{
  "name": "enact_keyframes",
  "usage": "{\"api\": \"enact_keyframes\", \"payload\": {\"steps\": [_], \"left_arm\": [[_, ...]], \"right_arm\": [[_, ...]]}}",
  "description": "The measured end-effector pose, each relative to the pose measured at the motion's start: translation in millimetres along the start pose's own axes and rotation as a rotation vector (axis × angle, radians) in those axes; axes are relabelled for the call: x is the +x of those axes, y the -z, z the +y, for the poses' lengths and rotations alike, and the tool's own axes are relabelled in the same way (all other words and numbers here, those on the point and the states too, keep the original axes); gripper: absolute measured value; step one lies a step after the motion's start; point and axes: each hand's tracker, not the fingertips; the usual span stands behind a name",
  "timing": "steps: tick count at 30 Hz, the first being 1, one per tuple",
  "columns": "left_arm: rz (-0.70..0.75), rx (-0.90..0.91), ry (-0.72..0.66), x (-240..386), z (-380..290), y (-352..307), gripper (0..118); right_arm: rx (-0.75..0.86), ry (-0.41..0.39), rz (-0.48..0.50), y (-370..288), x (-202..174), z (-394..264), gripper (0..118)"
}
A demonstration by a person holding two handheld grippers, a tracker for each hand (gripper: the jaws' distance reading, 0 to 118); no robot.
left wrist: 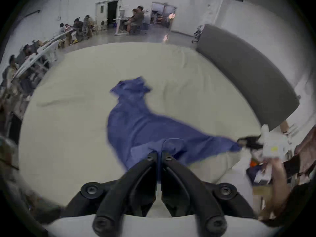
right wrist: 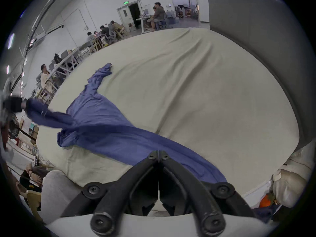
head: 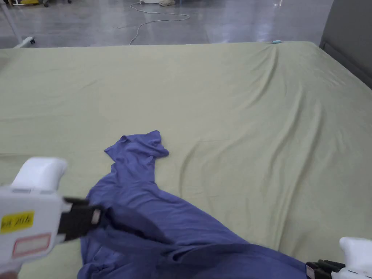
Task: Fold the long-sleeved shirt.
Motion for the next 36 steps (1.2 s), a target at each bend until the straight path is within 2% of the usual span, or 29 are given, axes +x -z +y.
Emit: {"api": "enact_keyframes", "payload": {"steps": [2, 7, 12, 16, 17, 18, 19, 20, 21, 25, 28, 29, 30, 31, 32, 35, 36], "left_arm": [[0.102, -0.087, -0.018, -13, -33, 4, 0], [0.186, -0.325, -0.107, -54, -95, 60, 0], [0.218, -0.434, -0.192, -87, -125, 135, 0], [0.213, -0.407, -0.212, -89, -114, 133, 0], [0.209, -0.406, -0.214, -91, -112, 132, 9], [0.205, -0.403, -0.232, -93, -112, 130, 28], [0.235, -0.368, -0.271, -93, -111, 122, 56], [0.272, -0.349, -0.247, -90, -109, 110, 92], [0.270, -0.301, -0.236, -89, -106, 97, 107], [0.193, -0.064, -0.343, -75, -84, 44, 113], [0.149, -0.028, -0.290, -54, -70, 37, 112], [0.127, -0.024, -0.236, -44, -69, 39, 96], [0.111, -0.050, -0.168, -35, -66, 46, 53], [0.120, -0.096, -0.108, -26, -64, 60, 0], [0.161, -0.088, -0.104, -22, -65, 74, 0], [0.045, -0.122, -0.200, -28, -46, 104, 0], [0.055, -0.097, -0.217, -28, -35, 110, 0]], "right_arm": [[-0.005, 0.007, -0.004, 1, -1, -1, 0], [-0.023, -0.010, -0.023, 3, -8, -5, 0], [-0.054, -0.047, -0.050, 10, -15, -10, 0], [-0.068, -0.047, -0.065, 13, -13, -12, 0], [-0.069, -0.044, -0.066, 13, -13, -12, 0], [-0.070, -0.041, -0.065, 13, -13, -12, 0], [-0.072, -0.039, -0.064, 14, -11, -11, 0], [-0.072, -0.039, -0.063, 14, -11, -11, 0], [-0.070, -0.038, -0.062, 14, -11, -11, 0], [-0.067, -0.025, -0.053, 14, -8, -10, 0], [-0.074, -0.020, -0.043, 16, -9, -10, 0], [-0.075, -0.020, -0.041, 16, -9, -10, 0], [-0.074, -0.021, -0.040, 17, -10, -10, 0], [-0.072, -0.020, -0.040, 16, -10, -9, 0], [-0.068, -0.020, -0.040, 16, -10, -8, 0], [-0.055, -0.016, -0.035, 14, -10, -7, 0], [-0.052, -0.014, -0.033, 13, -10, -7, 0]]}}
